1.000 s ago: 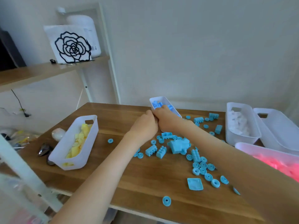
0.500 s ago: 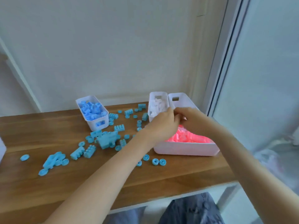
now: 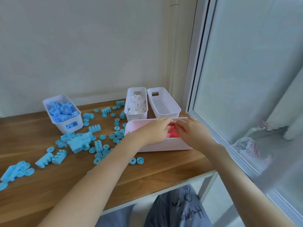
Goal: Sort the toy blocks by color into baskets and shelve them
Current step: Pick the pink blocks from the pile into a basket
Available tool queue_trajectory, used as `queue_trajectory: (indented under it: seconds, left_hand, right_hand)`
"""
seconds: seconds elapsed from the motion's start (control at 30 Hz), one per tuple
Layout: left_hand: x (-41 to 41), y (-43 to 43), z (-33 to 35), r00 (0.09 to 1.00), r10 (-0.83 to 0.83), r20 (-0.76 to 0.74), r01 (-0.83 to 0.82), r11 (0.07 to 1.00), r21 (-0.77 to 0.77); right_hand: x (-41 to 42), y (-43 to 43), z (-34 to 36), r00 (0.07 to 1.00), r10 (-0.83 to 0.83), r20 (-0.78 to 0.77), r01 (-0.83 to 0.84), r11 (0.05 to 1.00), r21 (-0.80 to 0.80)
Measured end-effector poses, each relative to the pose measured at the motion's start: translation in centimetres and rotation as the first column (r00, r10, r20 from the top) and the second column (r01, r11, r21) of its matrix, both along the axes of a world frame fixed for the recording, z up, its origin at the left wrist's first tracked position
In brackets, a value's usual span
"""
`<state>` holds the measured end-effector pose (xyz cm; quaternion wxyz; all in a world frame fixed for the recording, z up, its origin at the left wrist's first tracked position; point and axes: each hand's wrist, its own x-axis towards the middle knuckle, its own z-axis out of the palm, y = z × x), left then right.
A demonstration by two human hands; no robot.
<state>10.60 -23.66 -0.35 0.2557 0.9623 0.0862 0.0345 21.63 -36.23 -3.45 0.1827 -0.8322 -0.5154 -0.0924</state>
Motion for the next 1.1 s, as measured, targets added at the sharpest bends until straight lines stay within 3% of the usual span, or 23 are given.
queue_trajectory:
  seconds: [0.07,0.2,0.3,0.4,0.5,0.6,0.63,0.73,0.9,1.0,1.1]
  left_hand:
    - [0.2,-0.2,0.0,1.000,0.002,0.027,-0.002,1.000,0.019]
    - [0.9,-0.5,-1.3,0.974,0.056,0.221,-0.140,0.911,0.387]
    - [0.8,-0.3,-1.3,0.966,0.099,0.240,-0.170,0.940,0.295]
    - [0.6,-0.1,-0.9,0.984,0.059,0.165,-0.086,0.984,0.156]
    - [0.4,-0.2,-0.8,0.991,-0.011,0.130,-0.003,0.994,0.110]
    - [0.4,-0.1,-0.6,0.997,-0.058,0.045,0.055,0.997,0.055]
    - [0.4,-0.1,-0.5,0.998,-0.062,0.032,0.062,0.998,0.019]
    - [0.7,-0.5,-0.3,0.998,-0.046,0.048,0.048,0.998,-0.039]
    - [0.1,-1.3,-0.3,0.986,-0.001,0.166,-0.009,0.998,0.055]
    - [-1.3,-0.9,0.2,0.984,0.063,0.164,-0.068,0.997,0.023]
    - [-3.1,-0.6,0.6,0.978,0.117,0.175,-0.125,0.992,0.033]
  right_hand:
    - [-0.2,0.0,-0.4,0.999,-0.034,0.008,0.034,0.999,0.030]
    - [-0.1,-0.3,-0.5,0.998,-0.059,-0.023,0.061,0.993,0.097]
    - [-0.2,-0.9,0.4,0.964,0.001,-0.266,0.081,0.952,0.295]
    - [0.5,-1.4,0.6,0.900,-0.042,-0.433,0.248,0.868,0.431]
    - [1.4,-1.7,0.1,0.805,-0.154,-0.573,0.390,0.865,0.315]
    - [0.9,-1.7,-0.1,0.543,-0.049,-0.839,0.402,0.892,0.207]
    - [0.9,-1.6,-0.3,0.520,-0.025,-0.854,0.387,0.898,0.209]
    - [1.2,-1.5,-0.3,0.573,-0.087,-0.815,0.390,0.904,0.178]
    - [1.5,-2.0,1.2,0.651,-0.183,-0.737,0.349,0.934,0.076]
    - [1.2,-2.0,1.4,0.598,-0.229,-0.768,0.371,0.929,0.012]
    - [1.0,-2.3,1.6,0.547,-0.185,-0.816,0.378,0.925,0.044]
